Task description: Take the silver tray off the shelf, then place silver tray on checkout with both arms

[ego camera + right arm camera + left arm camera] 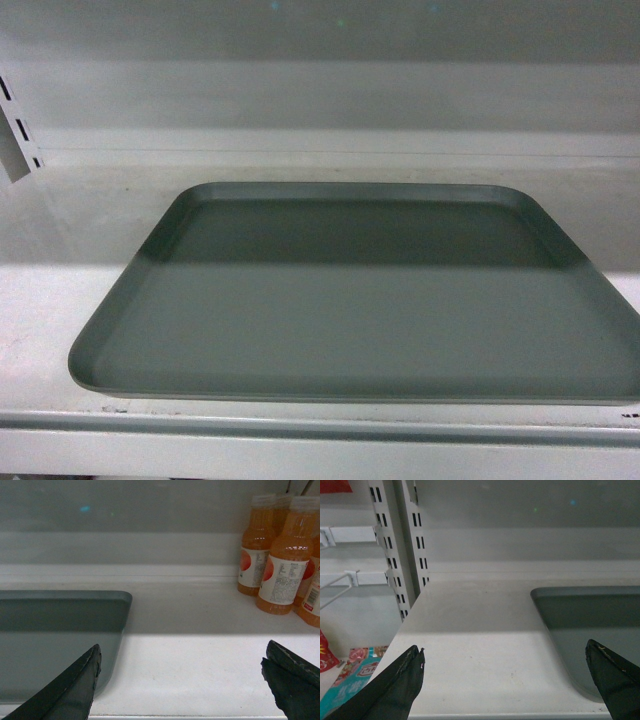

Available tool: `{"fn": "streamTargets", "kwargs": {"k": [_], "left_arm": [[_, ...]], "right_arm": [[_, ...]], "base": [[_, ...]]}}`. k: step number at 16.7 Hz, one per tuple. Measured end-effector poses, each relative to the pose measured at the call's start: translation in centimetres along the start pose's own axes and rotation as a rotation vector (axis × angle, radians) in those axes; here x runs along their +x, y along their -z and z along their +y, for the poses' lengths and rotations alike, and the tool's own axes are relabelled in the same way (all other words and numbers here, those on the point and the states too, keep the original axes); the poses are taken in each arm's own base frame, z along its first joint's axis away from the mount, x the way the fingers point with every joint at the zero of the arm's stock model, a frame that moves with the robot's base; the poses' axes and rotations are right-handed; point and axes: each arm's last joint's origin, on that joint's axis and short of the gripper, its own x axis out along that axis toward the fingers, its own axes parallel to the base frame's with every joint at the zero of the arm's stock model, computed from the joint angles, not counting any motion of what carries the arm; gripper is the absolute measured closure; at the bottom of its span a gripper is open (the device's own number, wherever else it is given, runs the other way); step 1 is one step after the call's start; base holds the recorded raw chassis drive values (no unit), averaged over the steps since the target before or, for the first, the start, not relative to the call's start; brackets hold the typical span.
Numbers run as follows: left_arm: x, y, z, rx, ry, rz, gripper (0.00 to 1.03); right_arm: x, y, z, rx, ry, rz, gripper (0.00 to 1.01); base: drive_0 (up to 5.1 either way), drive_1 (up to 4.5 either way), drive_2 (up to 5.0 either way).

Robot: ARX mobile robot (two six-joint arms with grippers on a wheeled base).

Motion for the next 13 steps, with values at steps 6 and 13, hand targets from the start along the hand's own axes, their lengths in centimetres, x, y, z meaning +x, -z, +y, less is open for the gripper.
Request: {"fn": "streamTargets", "kwargs": {"k": [6,13], "left_arm": [[0.00,-0.03,0.00,0.000,0.000,-0.003,0.05],[0.00,-0.03,0.00,0.000,0.000,-0.003,0.05]], "right_arm": [[0.00,0.03,0.00,0.000,0.000,0.003,0.03],[0.00,0.03,0.00,0.000,0.000,0.003,0.03]], "base": [[0.0,0.00,0.0],[0.0,0.00,0.0]]}}
